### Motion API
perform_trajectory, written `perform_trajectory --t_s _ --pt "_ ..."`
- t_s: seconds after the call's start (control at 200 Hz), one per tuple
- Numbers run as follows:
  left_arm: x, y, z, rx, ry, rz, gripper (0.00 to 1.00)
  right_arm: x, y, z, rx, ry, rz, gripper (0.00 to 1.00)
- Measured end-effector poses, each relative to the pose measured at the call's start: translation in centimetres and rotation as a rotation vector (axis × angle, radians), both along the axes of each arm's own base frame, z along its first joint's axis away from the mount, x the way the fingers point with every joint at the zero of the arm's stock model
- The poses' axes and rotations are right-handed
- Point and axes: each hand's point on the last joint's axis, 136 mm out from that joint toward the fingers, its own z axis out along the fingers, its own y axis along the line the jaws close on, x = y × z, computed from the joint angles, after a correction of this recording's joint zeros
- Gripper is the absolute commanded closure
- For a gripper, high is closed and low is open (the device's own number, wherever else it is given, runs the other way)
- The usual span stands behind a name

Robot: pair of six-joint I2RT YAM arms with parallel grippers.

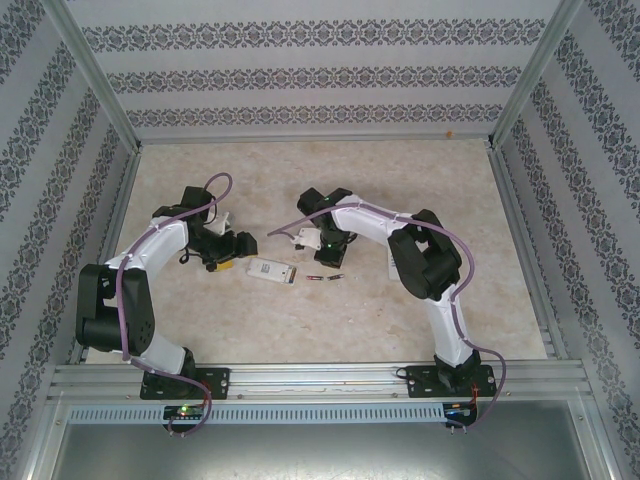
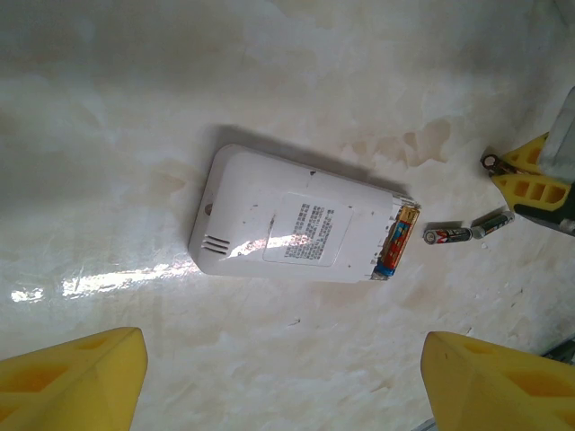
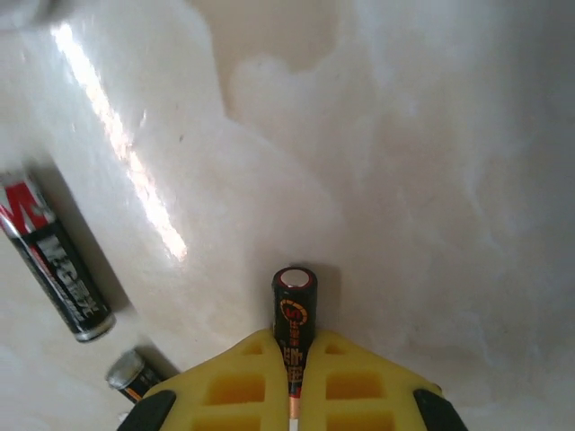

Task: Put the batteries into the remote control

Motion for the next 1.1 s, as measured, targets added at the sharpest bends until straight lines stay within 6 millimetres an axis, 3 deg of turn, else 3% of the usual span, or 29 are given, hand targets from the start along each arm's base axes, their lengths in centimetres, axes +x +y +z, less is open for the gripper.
perform_trajectory --t_s 0.215,0.345,0.46,0.61,0.789,1.099 --pt "0.0 0.0 0.0 0.000 0.000 0.002 0.19 0.8 4.2 4.3 0.199 0.014 -0.544 1.00" --pt "0.0 0.0 0.3 -0.001 -0.009 0.002 0.19 -1.6 7.1 6.8 0.338 0.079 -0.877 1.00" --pt "0.1 0.0 0.7 0.001 -0.025 0.003 0.19 -4.2 9.1 6.7 0.377 0.171 -1.075 1.00" --pt "0.1 0.2 1.0 0.010 -0.038 0.007 0.14 -5.6 11.3 5.0 0.361 0.265 -1.190 1.00" --pt "0.2 0.3 1.2 0.016 -0.045 0.011 0.11 -5.4 11.8 2.7 0.319 0.293 -1.256 1.00" --pt "0.2 0.3 1.6 0.017 -0.062 0.011 0.10 -4.4 12.2 2.7 0.330 0.266 -1.268 0.99"
